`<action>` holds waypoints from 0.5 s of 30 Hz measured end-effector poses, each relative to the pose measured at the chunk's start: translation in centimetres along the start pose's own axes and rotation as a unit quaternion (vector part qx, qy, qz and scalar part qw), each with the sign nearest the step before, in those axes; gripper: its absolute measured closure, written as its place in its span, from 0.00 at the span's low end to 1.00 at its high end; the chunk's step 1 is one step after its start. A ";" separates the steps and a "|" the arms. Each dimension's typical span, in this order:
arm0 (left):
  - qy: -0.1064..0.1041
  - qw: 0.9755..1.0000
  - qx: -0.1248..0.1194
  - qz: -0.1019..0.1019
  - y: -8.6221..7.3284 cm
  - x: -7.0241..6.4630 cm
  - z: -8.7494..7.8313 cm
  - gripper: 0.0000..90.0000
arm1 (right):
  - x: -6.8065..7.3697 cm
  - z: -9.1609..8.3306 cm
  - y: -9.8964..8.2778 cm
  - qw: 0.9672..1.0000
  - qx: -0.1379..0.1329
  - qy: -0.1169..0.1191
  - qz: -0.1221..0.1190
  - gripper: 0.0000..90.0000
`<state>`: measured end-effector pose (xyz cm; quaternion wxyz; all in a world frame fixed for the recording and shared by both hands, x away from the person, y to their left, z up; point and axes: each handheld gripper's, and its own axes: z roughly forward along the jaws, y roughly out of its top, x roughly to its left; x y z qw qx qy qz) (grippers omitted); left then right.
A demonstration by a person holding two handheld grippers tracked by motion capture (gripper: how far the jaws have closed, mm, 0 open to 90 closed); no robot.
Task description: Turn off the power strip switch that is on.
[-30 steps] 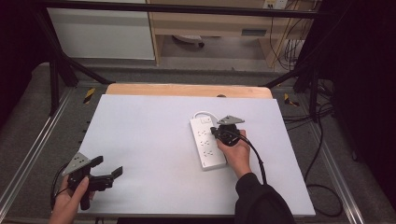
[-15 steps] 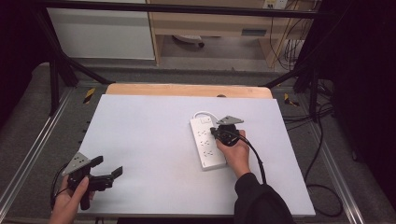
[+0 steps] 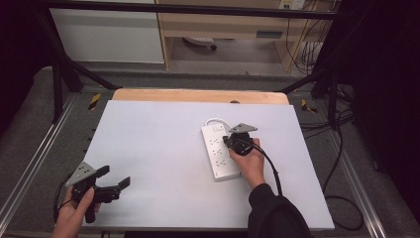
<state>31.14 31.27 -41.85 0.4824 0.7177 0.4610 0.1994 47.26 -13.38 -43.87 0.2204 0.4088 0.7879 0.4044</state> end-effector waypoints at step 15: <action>-0.001 1.000 0.001 0.000 0.0 0.0 0.0 0.06 | 0.2 0.1 0.0 1.000 0.003 -0.007 -0.011 1.00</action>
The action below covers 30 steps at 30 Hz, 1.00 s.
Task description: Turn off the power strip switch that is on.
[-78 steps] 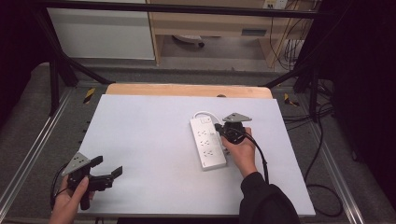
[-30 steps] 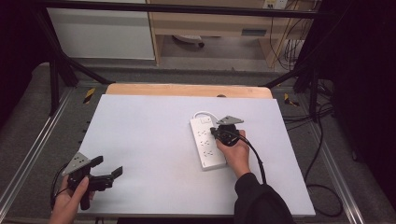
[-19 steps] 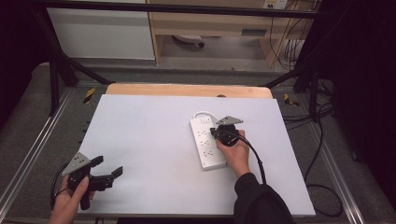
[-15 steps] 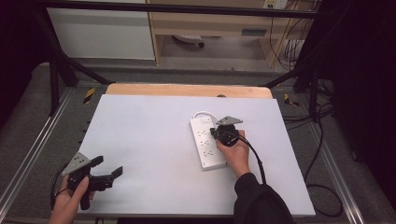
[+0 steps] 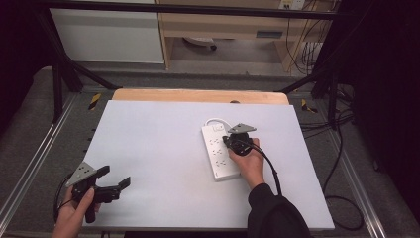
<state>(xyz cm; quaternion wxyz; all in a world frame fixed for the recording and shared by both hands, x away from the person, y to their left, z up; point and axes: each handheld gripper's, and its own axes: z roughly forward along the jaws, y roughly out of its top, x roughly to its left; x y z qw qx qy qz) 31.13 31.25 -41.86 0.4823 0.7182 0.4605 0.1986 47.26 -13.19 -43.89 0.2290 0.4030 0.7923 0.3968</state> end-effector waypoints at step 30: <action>0.000 1.000 0.000 0.002 0.0 0.0 0.0 0.06 | -0.1 0.0 -0.1 1.000 0.007 -0.001 0.008 1.00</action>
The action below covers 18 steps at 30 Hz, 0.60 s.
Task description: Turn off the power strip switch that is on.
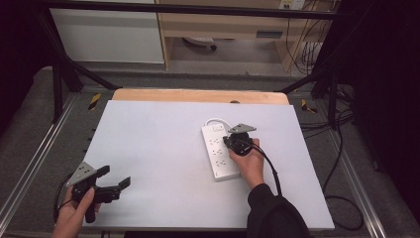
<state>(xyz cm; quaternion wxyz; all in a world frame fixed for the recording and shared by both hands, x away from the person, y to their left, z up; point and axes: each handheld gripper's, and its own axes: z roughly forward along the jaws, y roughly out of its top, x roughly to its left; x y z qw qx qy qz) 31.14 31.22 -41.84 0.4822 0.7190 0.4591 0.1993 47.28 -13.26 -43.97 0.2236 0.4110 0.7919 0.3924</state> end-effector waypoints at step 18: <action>0.001 1.000 0.001 0.000 0.0 0.0 0.0 0.06 | 0.2 -0.8 0.5 1.000 -0.020 0.007 0.014 1.00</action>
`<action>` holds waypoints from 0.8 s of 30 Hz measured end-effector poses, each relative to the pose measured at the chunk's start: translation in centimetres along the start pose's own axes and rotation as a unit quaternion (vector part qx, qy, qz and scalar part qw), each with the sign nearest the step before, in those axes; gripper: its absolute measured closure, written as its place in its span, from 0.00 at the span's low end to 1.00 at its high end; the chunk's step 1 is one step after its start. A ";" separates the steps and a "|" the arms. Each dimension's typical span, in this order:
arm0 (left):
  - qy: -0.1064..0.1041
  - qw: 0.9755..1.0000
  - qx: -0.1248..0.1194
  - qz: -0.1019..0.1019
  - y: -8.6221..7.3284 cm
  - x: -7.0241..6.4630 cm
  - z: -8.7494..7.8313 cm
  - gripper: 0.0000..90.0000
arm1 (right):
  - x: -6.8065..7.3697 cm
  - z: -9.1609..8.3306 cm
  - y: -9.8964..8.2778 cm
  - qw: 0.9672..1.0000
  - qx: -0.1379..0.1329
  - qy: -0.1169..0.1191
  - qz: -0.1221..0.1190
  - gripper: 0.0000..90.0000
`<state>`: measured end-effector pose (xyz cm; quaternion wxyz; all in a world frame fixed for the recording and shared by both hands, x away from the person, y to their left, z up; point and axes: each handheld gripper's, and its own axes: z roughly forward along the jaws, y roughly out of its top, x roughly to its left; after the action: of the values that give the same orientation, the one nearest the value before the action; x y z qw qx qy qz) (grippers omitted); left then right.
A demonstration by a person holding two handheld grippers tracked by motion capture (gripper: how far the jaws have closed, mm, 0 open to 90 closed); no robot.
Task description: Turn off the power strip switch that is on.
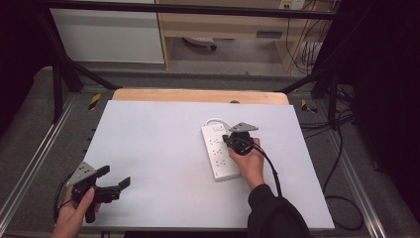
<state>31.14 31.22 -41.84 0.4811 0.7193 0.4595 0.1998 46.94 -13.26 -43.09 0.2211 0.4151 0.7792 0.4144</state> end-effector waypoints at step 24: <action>0.001 1.000 0.003 0.000 -0.1 0.0 0.1 0.06 | -0.1 -1.3 2.0 0.999 -0.008 -0.015 0.050 0.35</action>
<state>31.16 31.19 -41.91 0.4787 0.7204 0.4607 0.1988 47.00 -13.37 -40.70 0.2150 0.4578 0.7507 0.4250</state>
